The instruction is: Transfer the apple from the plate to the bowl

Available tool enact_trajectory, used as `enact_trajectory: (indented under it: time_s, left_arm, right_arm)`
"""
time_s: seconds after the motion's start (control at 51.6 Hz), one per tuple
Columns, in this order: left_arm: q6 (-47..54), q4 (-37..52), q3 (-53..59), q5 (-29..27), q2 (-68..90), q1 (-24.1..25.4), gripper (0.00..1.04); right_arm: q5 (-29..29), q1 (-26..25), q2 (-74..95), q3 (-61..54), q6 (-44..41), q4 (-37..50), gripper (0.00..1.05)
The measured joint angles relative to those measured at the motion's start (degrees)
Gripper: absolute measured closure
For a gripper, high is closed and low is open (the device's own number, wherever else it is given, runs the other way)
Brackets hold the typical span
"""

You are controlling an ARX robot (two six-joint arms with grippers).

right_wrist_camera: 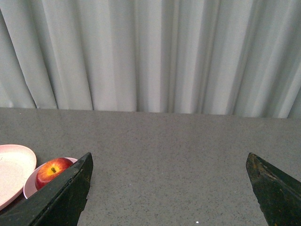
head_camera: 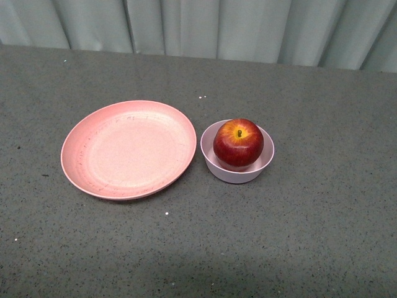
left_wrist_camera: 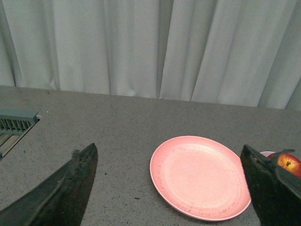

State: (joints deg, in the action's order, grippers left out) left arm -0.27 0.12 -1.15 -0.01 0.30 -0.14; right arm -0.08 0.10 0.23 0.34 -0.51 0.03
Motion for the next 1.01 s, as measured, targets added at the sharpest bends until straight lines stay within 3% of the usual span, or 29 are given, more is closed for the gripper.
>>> enact_trajectory:
  time_s: [0.077, 1.007]
  left_arm:
    - [0.07, 0.00, 0.00, 0.02, 0.00, 0.00, 0.05]
    - [0.04, 0.00, 0.00, 0.02, 0.00, 0.00, 0.07]
  right_arm:
    - [0.02, 0.00, 0.00, 0.00, 0.00, 0.00, 0.09]
    - [0.00, 0.00, 0.00, 0.00, 0.00, 0.00, 0.09]
